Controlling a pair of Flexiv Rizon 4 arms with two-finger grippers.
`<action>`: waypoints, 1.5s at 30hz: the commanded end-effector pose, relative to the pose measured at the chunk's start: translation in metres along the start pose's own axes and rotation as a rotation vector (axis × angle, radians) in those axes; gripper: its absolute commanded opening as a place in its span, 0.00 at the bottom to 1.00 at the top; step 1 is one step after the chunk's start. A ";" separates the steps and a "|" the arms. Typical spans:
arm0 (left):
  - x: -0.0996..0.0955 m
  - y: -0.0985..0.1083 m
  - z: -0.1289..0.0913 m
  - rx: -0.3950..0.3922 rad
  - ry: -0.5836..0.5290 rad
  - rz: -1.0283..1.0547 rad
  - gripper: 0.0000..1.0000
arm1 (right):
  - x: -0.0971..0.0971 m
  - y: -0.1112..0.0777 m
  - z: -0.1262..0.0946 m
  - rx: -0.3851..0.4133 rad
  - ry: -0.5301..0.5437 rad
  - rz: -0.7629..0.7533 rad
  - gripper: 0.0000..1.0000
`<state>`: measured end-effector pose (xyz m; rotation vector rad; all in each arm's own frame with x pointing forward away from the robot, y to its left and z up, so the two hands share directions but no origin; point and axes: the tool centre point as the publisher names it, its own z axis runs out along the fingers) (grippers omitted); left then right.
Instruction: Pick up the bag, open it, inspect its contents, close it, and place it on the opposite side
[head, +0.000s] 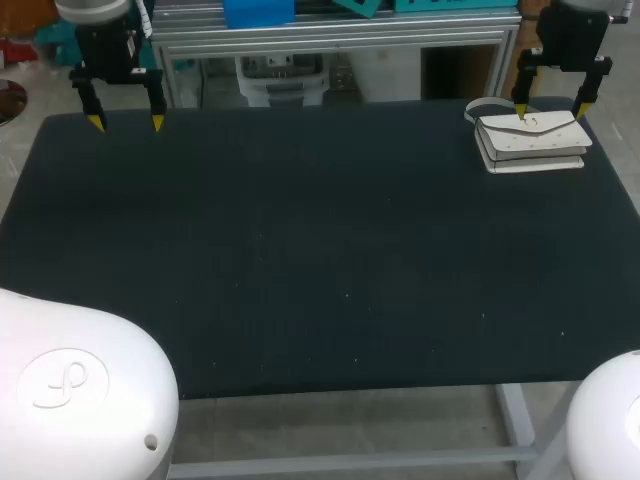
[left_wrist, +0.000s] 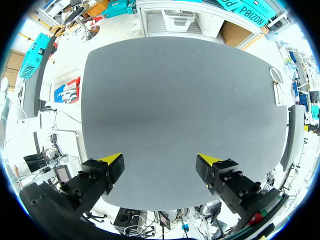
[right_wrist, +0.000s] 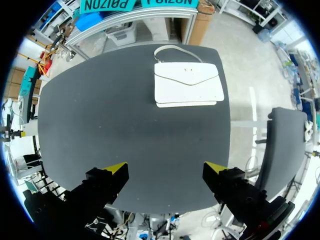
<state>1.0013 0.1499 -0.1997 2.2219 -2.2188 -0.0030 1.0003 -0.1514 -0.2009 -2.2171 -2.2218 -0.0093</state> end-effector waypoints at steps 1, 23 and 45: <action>0.000 0.000 0.000 0.000 0.000 0.001 1.00 | 0.001 0.000 -0.001 0.002 -0.003 0.001 1.00; 0.021 0.011 0.000 0.114 0.110 0.284 1.00 | -0.011 0.007 0.009 -0.009 0.086 -0.027 1.00; 0.116 0.054 0.021 0.394 0.389 1.171 1.00 | -0.099 0.045 0.056 0.015 0.398 -0.004 1.00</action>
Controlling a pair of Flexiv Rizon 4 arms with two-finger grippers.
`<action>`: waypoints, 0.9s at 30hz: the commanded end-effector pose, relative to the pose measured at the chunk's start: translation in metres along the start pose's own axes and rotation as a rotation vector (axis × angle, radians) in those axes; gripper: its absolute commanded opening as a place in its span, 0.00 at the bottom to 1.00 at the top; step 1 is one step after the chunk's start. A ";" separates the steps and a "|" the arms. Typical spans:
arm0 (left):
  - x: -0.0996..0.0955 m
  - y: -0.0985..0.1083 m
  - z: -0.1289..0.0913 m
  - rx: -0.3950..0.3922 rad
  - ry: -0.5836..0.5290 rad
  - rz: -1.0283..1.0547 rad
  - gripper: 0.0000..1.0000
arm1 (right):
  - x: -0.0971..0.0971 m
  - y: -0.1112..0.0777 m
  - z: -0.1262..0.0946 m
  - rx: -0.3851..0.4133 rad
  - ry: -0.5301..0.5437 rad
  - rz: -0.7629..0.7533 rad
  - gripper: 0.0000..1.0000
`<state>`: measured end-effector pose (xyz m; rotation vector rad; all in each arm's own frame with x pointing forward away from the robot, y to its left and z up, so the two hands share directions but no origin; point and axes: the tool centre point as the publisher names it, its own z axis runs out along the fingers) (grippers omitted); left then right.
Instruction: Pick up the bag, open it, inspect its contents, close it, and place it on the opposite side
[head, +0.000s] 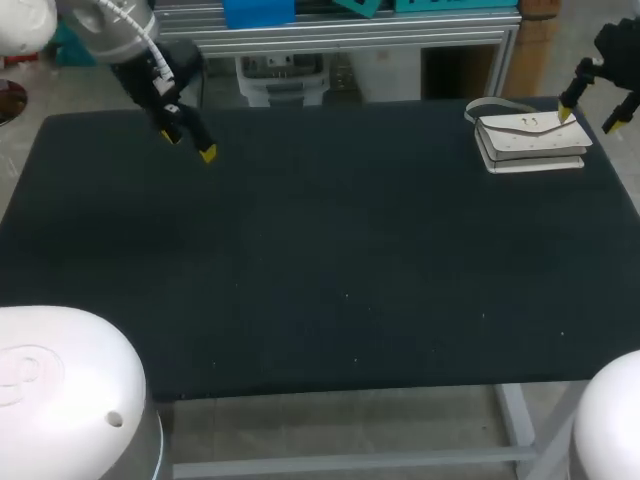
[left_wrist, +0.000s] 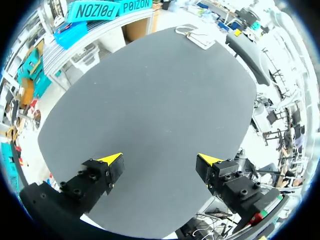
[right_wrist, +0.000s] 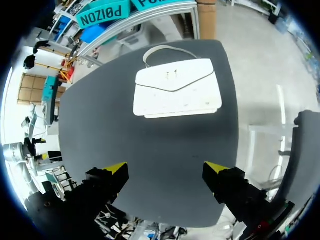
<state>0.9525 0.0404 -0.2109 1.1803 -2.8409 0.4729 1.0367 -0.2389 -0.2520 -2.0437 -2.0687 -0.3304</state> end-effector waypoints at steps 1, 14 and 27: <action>0.007 0.002 0.010 0.189 0.113 0.404 1.00 | -0.015 0.010 0.003 0.020 0.097 0.015 1.00; 0.017 0.000 0.022 0.294 0.120 0.599 1.00 | -0.039 0.028 0.017 0.014 0.083 0.048 1.00; 0.032 -0.023 0.049 0.408 0.205 0.795 1.00 | -0.074 0.049 0.030 -0.066 0.086 0.095 1.00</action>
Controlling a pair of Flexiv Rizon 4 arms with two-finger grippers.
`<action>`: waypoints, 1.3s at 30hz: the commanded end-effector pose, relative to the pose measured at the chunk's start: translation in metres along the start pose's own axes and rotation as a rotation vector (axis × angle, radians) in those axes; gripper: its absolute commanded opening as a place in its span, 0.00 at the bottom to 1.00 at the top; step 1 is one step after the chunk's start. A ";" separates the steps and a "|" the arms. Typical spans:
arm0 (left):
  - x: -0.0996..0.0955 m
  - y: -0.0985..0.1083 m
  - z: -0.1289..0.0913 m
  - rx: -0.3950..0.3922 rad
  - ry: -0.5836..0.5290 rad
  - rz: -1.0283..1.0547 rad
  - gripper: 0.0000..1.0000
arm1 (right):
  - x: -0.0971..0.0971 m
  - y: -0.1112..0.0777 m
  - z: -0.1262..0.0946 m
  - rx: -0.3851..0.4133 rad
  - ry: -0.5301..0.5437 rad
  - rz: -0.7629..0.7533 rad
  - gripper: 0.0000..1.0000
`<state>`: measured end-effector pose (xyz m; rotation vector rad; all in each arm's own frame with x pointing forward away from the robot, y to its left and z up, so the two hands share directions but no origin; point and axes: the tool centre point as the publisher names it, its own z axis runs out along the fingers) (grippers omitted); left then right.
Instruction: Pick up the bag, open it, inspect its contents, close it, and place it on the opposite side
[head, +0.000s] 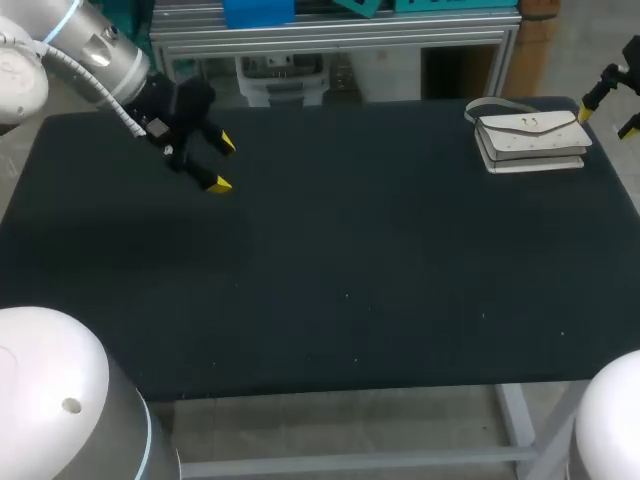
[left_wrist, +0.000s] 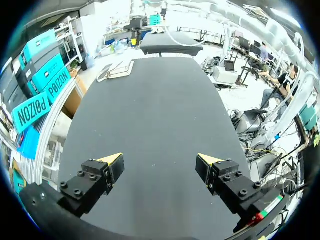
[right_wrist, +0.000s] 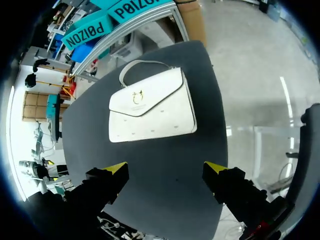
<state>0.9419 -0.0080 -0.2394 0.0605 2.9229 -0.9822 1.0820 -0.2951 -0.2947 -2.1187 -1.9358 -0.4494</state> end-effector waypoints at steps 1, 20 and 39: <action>-0.009 0.002 0.010 0.094 -0.008 0.002 1.00 | -0.008 0.006 0.007 -0.010 0.015 0.002 1.00; -0.030 0.018 0.047 0.006 -0.073 -0.107 1.00 | -0.031 0.032 0.052 -0.027 0.092 0.028 1.00; -0.030 0.019 0.048 0.008 -0.073 -0.110 1.00 | -0.028 0.077 0.074 -0.044 0.169 0.043 0.66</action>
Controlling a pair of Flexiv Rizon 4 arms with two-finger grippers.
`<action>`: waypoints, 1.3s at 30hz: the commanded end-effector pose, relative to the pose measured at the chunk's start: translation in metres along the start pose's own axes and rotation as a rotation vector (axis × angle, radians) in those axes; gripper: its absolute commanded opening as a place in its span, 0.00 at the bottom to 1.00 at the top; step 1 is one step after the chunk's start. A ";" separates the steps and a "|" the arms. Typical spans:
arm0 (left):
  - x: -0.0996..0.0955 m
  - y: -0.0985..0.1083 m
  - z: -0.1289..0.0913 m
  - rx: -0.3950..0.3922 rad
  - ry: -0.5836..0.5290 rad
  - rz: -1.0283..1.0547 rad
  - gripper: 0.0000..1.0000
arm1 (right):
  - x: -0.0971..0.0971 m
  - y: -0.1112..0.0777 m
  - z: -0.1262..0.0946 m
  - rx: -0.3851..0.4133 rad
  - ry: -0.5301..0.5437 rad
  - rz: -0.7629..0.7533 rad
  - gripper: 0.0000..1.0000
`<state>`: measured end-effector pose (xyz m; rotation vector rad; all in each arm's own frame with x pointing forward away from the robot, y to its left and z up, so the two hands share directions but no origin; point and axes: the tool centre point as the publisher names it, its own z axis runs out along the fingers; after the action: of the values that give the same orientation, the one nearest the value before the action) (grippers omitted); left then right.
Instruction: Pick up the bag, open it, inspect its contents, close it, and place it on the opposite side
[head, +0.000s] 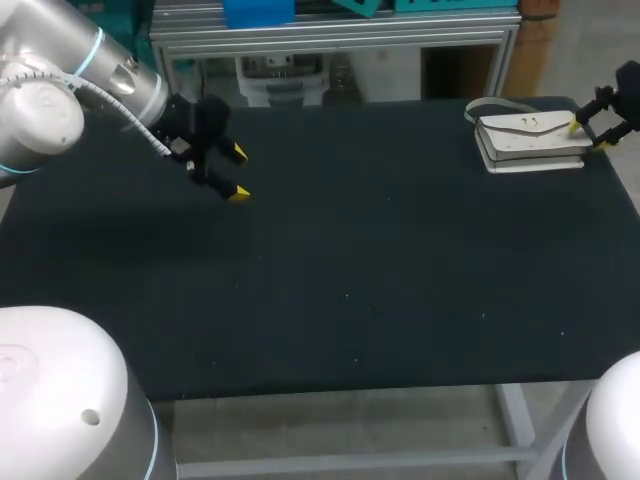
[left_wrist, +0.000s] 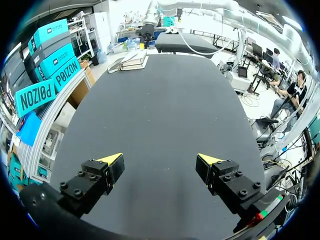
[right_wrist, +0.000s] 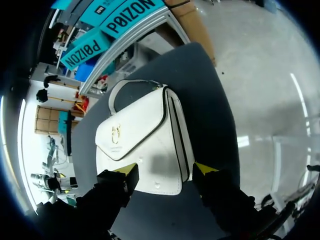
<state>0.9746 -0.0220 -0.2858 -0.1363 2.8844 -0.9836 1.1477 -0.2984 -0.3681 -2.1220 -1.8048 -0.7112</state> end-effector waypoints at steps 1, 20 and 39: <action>0.000 0.000 0.001 0.003 0.000 0.001 1.00 | -0.001 0.015 0.004 0.070 0.009 -0.003 0.67; 0.000 0.000 0.001 0.003 0.000 0.001 1.00 | 0.012 0.016 0.030 0.079 0.085 -0.018 0.00; 0.000 0.000 0.001 0.003 0.000 0.001 1.00 | 0.113 -0.096 0.041 0.117 0.227 -0.161 0.00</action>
<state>0.9746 -0.0219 -0.2856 -0.1355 2.8853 -0.9838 1.1046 -0.1793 -0.3585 -1.6745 -1.8536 -0.7657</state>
